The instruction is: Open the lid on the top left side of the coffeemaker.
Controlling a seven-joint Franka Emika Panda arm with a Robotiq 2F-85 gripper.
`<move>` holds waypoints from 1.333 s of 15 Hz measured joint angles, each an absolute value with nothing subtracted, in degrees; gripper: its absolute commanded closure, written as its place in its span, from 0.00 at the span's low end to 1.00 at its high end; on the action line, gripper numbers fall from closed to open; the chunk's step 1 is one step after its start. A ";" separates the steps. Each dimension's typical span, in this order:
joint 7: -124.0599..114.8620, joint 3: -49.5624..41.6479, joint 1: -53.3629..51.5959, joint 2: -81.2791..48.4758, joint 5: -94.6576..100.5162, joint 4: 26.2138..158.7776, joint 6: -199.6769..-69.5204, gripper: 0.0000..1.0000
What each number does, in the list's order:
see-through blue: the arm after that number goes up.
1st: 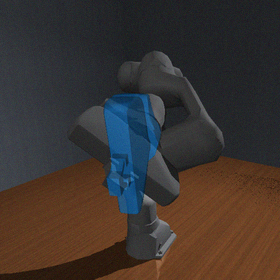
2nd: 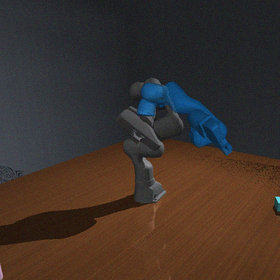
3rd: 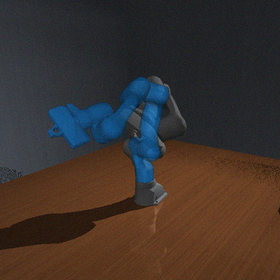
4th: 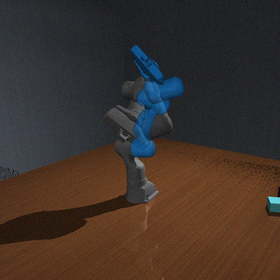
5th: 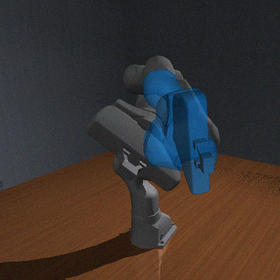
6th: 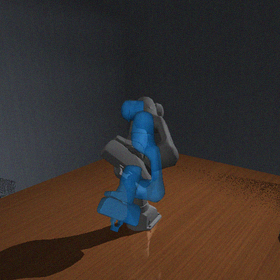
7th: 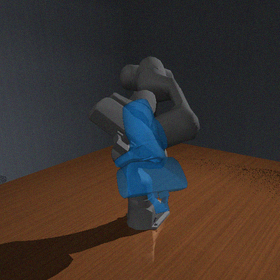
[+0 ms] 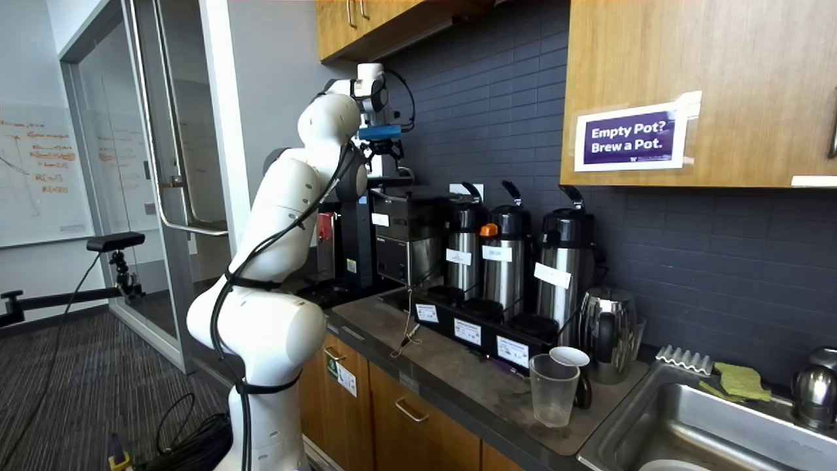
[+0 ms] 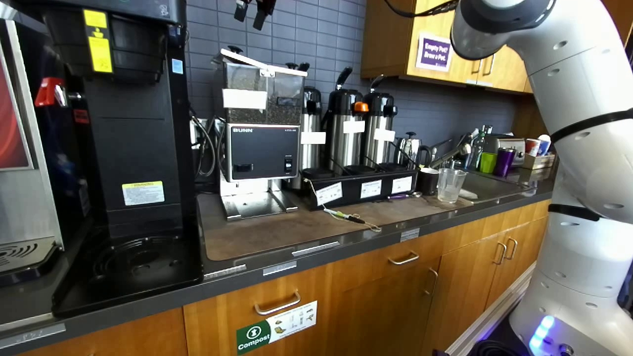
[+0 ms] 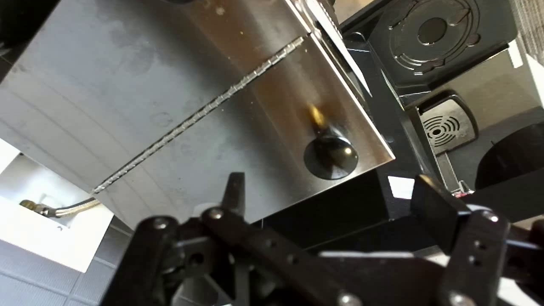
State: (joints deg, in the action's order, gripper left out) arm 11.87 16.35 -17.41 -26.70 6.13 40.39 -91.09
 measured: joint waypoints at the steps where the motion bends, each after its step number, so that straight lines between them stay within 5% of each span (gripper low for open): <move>1: 11.90 16.36 -16.92 -26.89 5.42 40.40 -91.12 0.00; 20: 13.33 17.06 -15.66 -29.16 -2.29 40.97 -91.26 0.00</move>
